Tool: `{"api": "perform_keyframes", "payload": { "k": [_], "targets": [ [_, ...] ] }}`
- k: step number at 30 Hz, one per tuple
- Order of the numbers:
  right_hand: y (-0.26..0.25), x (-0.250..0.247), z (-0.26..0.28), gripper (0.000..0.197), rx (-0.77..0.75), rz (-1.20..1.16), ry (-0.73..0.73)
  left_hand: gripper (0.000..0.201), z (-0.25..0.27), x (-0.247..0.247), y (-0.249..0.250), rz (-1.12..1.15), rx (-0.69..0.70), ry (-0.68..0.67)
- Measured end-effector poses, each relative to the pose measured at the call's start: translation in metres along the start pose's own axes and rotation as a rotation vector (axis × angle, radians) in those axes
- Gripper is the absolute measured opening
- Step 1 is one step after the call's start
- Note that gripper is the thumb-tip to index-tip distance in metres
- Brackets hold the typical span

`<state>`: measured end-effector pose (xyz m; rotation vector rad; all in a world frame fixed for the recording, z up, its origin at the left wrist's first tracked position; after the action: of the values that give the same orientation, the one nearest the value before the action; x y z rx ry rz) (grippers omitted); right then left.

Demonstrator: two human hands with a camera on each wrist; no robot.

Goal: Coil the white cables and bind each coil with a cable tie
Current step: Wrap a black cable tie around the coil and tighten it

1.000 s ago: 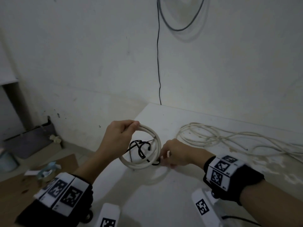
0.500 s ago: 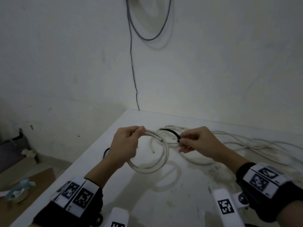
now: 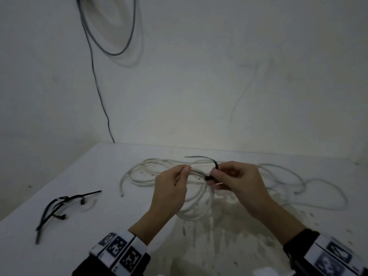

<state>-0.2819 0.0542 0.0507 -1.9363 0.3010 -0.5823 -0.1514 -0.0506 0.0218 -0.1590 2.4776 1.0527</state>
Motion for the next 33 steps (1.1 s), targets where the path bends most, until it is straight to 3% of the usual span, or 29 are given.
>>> {"api": "perform_keyframes", "payload": {
  "k": [9, 14, 18, 25, 30, 33],
  "targets": [
    [-0.002, -0.016, 0.007, 0.014, -0.116, 0.21, 0.154, 0.02, 0.008, 0.024, 0.037, 0.034, 0.223, 0.138],
    [-0.005, -0.009, 0.009, 0.015, -0.14, 0.233, 0.115, 0.025, 0.007, 0.019, 0.04, -0.013, 0.322, 0.168],
    [-0.005, -0.002, 0.015, 0.009, -0.01, 0.041, 0.104, 0.024, 0.006, 0.014, 0.04, -0.065, 0.444, 0.152],
    [0.003, 0.008, 0.015, 0.008, 0.372, -0.508, 0.241, 0.022, 0.009, 0.02, 0.023, -0.151, 0.661, 0.182],
    [0.002, 0.014, 0.014, 0.017, 0.469, -0.652, 0.269, 0.023, 0.01, 0.022, 0.019, -0.224, 0.757, 0.169],
    [0.001, 0.016, 0.013, 0.012, 0.477, -0.713, 0.27, 0.023, 0.011, 0.02, 0.021, -0.243, 0.765, 0.173]
  ]
}}
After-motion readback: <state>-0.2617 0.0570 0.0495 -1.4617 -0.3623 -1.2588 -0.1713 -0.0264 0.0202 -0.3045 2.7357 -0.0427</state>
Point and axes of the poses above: each hand's wrist, its own z-axis away from the middle knuckle, its own x-axis out of the palm, y = z × x, the point moved 2 cm from there along -z, towards the middle knuckle, and after that the axes turned 15 degrees about -z, right-handed, at the moved point
